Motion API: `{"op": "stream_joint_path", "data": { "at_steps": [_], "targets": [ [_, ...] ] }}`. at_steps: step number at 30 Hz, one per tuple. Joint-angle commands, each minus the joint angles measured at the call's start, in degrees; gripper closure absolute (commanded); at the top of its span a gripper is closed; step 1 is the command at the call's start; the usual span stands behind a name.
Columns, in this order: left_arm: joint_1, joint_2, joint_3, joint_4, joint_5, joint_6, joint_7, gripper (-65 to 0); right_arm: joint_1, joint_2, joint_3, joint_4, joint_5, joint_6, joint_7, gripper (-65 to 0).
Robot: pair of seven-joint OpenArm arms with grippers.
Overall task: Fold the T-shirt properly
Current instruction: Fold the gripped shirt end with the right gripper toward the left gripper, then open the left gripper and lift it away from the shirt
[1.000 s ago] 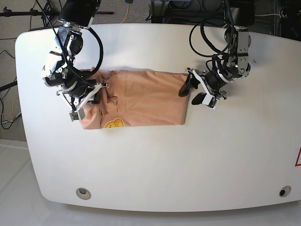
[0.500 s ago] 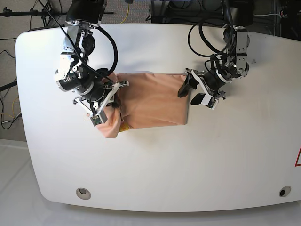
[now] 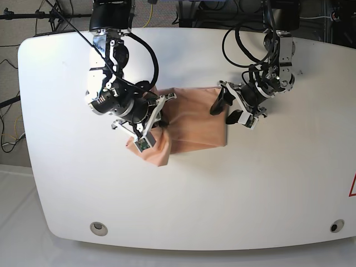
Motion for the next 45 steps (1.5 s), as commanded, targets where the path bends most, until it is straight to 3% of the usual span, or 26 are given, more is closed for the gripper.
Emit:
{"op": "stream_joint_path", "data": {
  "at_steps": [1, 10, 27, 31, 37, 40, 45],
  "targets": [
    [-0.37, -0.17, 0.04, 0.58, 0.64, -0.06, 0.76, -32.6, 1.96, -0.19, -2.0, -1.19, 0.55, -0.24, 1.22, 0.0],
    [-0.37, -0.17, 0.04, 0.58, 0.64, -0.06, 0.76, -32.6, 3.89, -2.13, -4.82, -6.99, 0.46, -0.33, 1.48, 0.0],
    [-0.37, -0.17, 0.04, 0.58, 0.64, -0.06, 0.76, -32.6, 6.53, -2.22, -12.55, -19.56, 0.55, -0.33, 7.2, -0.5],
    [-0.37, -0.17, 0.04, 0.58, 0.64, -0.06, 0.76, -32.6, 7.5, -2.3, -12.64, -22.02, 0.81, -0.33, 7.2, -11.6],
    [-0.37, -0.17, 0.04, 0.67, 0.64, -0.06, 0.76, -32.7, 7.5, -2.66, -12.55, -22.46, 0.55, -0.33, 7.2, -39.2],
    [-0.37, -0.17, 0.04, 0.67, 0.55, -0.06, 0.76, -32.7, 7.41, -2.48, -12.55, -20.97, 0.64, -0.33, 7.2, -41.4],
    [-0.63, -0.17, -0.05, 0.75, 0.55, -0.06, 0.76, -32.8, 7.41, -2.48, -12.55, -18.68, 0.9, -0.33, 7.11, -37.7]
  ]
}}
